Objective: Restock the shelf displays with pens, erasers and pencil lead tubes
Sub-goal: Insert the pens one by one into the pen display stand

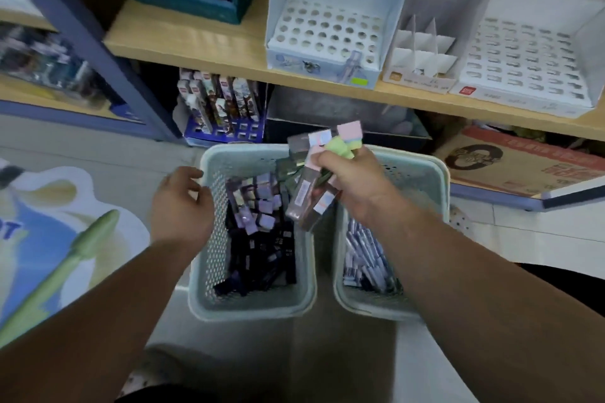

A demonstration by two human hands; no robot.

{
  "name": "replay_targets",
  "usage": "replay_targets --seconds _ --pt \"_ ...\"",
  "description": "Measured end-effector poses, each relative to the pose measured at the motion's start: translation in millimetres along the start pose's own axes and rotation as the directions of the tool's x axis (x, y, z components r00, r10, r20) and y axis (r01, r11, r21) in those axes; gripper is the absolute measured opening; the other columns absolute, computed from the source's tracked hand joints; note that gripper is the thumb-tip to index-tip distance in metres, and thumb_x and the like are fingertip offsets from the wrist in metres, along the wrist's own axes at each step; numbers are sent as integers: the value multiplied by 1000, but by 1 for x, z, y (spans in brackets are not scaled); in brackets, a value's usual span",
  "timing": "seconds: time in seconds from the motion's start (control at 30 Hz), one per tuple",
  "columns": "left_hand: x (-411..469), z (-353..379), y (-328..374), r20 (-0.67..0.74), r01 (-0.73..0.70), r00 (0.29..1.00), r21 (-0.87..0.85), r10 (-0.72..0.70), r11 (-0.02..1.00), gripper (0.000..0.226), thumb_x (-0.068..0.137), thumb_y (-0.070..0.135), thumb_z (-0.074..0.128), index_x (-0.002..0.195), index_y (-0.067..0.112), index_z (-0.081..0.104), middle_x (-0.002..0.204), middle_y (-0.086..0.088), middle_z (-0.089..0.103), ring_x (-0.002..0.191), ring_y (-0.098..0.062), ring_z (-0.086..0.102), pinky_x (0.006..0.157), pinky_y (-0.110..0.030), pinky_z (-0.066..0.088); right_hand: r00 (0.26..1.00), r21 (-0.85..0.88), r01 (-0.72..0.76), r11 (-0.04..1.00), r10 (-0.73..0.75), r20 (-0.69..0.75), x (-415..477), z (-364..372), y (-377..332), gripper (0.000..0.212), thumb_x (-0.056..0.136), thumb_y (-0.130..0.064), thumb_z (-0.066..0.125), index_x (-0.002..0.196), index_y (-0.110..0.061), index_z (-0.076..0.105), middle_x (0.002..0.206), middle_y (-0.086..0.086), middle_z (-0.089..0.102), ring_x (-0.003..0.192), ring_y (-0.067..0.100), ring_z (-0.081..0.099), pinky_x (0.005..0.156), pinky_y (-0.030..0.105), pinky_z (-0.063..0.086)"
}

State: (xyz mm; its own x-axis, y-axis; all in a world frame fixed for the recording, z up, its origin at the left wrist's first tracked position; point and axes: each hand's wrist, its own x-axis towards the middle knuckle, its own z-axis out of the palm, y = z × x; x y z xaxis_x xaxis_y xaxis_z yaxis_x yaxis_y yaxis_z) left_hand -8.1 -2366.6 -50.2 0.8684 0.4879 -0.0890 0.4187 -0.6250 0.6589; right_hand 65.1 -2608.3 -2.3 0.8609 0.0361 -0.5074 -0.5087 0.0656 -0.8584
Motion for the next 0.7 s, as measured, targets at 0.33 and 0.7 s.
replay_targets --seconds 0.33,0.7 --pt "-27 -2 -51 328 233 922 -41 -207 972 23 101 25 53 120 18 63 94 -3 64 84 -25 58 72 -29 38 965 -421 -250 872 260 -35 22 90 109 22 76 -19 81 94 -16 70 83 2 67 73 23 61 63 31 42" --pt "-18 1 -57 368 229 917 -161 -157 960 8 98 21 55 100 23 63 84 2 66 77 -25 63 72 -36 51 898 -485 -391 782 439 -17 36 97 123 66 70 -29 91 121 -26 50 110 -1 63 90 18 64 60 25 52"
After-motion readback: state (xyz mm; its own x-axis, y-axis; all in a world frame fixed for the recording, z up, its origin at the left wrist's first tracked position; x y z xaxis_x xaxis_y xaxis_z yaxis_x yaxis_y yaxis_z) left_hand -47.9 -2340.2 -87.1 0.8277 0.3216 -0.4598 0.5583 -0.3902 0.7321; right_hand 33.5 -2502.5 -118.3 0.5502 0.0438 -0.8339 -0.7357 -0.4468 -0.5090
